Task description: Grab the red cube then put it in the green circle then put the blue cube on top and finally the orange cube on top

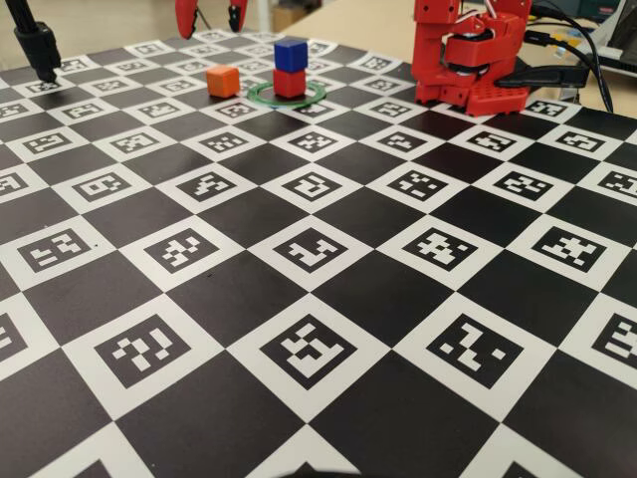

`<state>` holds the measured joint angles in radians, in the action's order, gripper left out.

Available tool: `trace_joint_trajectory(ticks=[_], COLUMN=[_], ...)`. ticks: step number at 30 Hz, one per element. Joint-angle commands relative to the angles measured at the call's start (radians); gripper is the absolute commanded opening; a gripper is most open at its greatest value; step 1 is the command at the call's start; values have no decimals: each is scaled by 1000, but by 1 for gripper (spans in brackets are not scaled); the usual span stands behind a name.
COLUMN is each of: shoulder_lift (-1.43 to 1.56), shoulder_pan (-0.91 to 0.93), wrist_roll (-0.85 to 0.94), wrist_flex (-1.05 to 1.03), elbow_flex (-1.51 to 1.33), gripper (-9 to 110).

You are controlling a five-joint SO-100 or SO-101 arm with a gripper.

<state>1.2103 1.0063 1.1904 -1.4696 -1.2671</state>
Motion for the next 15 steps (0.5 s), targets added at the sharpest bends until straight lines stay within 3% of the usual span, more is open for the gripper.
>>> trace_joint_trajectory(ticks=[1,15], shoulder_lift=[20,3], shoulder_pan=[0,-6], wrist_roll=[5,5], wrist_flex=[31,153], elbow_flex=[51,-124], gripper=[45,45])
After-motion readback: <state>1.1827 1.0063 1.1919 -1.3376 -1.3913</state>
